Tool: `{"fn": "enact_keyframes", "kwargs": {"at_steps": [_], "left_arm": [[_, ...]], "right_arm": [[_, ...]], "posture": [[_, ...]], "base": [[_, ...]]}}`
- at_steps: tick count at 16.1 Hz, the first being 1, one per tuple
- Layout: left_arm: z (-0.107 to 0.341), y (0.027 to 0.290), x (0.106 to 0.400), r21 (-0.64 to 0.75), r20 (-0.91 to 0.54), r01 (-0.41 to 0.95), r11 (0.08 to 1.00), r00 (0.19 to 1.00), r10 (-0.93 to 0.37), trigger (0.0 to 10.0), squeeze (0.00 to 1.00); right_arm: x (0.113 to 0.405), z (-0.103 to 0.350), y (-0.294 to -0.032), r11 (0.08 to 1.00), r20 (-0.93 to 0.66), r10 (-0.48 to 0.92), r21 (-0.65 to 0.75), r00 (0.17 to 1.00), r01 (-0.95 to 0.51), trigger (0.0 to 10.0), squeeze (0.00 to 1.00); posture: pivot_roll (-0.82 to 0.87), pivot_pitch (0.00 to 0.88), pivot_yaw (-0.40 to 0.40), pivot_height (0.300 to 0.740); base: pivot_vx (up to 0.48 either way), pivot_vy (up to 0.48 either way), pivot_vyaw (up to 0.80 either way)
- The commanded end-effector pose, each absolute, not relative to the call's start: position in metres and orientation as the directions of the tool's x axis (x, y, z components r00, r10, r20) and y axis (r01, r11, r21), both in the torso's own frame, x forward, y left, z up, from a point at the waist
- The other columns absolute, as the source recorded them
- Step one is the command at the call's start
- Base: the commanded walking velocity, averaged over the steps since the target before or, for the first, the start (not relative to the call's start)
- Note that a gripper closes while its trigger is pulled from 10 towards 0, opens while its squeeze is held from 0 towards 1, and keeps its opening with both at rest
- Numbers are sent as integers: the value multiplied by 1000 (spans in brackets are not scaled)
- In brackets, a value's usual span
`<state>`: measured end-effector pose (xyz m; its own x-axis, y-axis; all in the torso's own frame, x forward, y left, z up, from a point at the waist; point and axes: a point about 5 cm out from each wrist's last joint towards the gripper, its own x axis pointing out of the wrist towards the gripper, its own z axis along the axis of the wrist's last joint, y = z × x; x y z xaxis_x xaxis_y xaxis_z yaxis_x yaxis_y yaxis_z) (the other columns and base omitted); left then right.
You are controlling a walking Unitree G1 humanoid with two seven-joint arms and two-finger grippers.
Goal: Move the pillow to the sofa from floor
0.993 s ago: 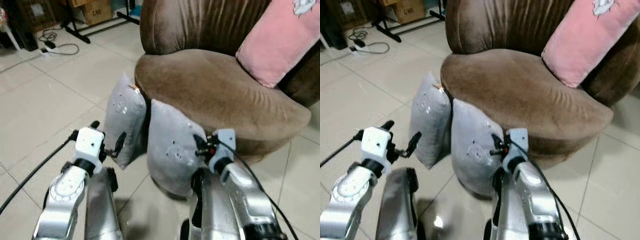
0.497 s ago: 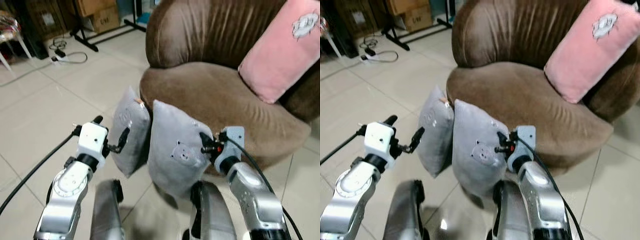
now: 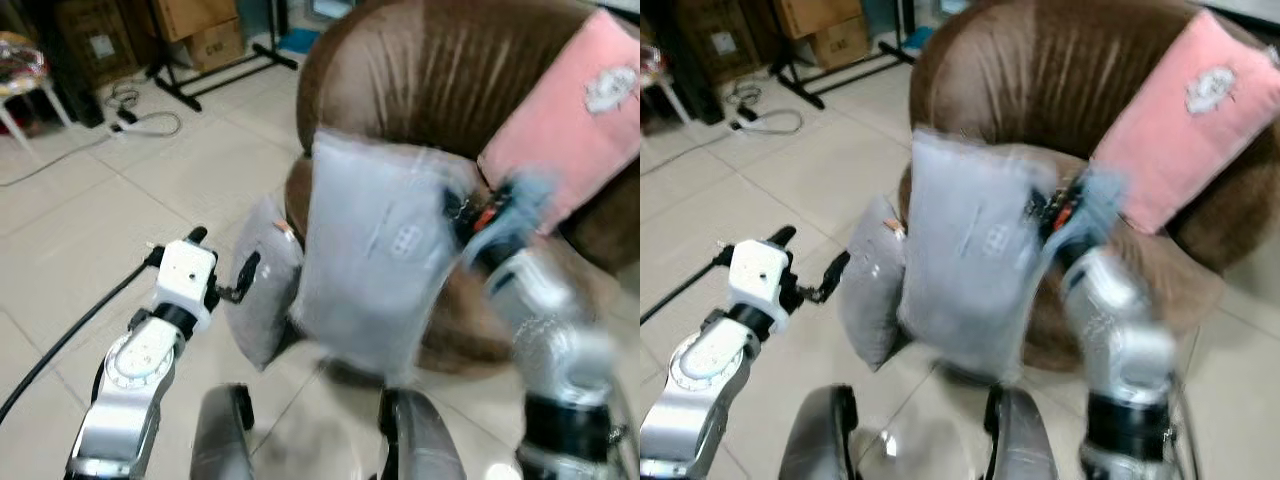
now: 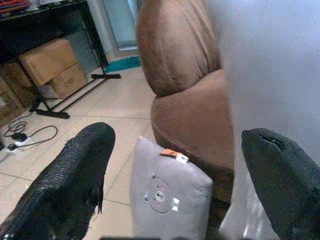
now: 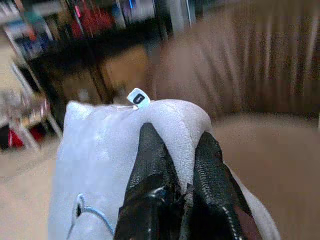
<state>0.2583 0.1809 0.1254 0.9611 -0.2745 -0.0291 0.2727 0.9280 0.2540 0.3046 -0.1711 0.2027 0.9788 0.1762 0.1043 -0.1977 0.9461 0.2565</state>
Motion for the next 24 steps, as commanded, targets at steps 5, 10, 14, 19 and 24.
{"fn": "enact_keyframes", "kwargs": {"at_steps": [5,10,14,19,24], "left_arm": [[130,182,260,276,-19,280,920,958,-286,10000,0],[129,187,258,271,-24,244,931,969,-247,10000,0],[125,192,260,267,-54,194,944,981,-186,10000,0],[125,195,260,269,-37,153,951,988,-148,10000,0],[126,199,258,235,-8,95,967,995,-96,10000,0]], "right_arm": [[310,254,-194,973,239,69,199,968,-118,10000,0],[313,194,-197,987,30,-47,156,998,42,10000,0],[304,150,-188,981,-104,-94,162,990,110,10000,0],[297,130,-177,991,-168,-44,116,985,64,10000,0],[285,114,-167,988,-202,-23,143,979,53,10000,0]], "posture": [[-34,0,-29,690],[-16,0,-46,739],[-22,0,-30,740],[-31,0,-19,740],[-30,0,-10,740]], "base": [[0,0,0],[0,0,0],[0,0,0],[0,0,0],[0,0,-134]]}}
